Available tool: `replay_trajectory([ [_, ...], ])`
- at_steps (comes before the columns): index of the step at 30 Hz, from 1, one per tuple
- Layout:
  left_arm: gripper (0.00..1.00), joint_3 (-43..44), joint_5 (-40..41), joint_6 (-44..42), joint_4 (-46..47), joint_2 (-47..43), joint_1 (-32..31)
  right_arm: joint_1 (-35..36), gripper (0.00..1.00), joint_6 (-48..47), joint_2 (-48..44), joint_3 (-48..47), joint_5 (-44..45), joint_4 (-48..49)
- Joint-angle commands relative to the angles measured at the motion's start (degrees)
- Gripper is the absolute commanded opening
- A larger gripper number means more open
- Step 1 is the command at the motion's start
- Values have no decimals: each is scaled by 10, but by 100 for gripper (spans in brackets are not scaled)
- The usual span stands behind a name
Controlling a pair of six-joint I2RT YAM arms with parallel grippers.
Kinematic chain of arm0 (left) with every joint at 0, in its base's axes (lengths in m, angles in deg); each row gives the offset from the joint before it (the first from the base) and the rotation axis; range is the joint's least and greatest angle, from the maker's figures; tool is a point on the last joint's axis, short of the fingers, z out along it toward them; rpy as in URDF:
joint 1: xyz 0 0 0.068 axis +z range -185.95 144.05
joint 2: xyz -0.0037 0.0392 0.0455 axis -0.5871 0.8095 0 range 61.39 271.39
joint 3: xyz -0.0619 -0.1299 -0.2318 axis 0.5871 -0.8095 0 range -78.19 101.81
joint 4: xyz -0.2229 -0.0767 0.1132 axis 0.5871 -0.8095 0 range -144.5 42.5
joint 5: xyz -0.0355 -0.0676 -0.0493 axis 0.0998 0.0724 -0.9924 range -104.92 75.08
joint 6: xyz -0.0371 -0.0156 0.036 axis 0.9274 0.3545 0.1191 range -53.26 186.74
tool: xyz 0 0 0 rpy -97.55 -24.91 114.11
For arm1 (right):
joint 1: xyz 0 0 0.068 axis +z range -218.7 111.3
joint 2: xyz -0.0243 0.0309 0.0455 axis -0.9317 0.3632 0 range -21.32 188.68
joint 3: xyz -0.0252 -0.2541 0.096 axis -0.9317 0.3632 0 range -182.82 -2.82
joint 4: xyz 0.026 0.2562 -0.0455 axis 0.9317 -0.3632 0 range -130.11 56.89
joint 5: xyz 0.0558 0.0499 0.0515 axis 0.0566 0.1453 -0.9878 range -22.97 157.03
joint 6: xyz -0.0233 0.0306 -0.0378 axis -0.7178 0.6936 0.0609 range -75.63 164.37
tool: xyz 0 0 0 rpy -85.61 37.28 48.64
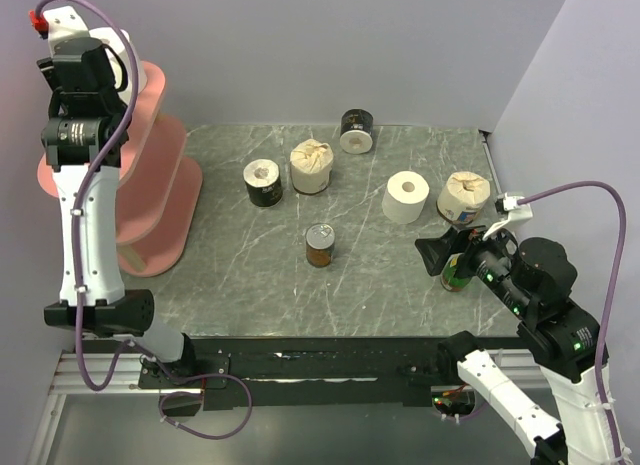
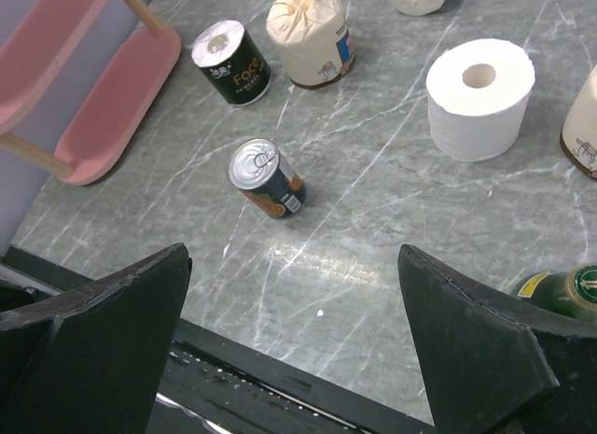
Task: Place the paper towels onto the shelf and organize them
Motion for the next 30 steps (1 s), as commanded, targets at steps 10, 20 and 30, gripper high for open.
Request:
replay_trajectory([
  [10,47,62,-52,19,28,24,17,-1,100,-3,2,-21,3,17],
  [20,50,62,-53,23,25,22,17,-1,100,-13,2,-20,12,22],
  [30,78,83,-16,-17,53,37,18,-2,99,-23,-6,-8,15,25],
])
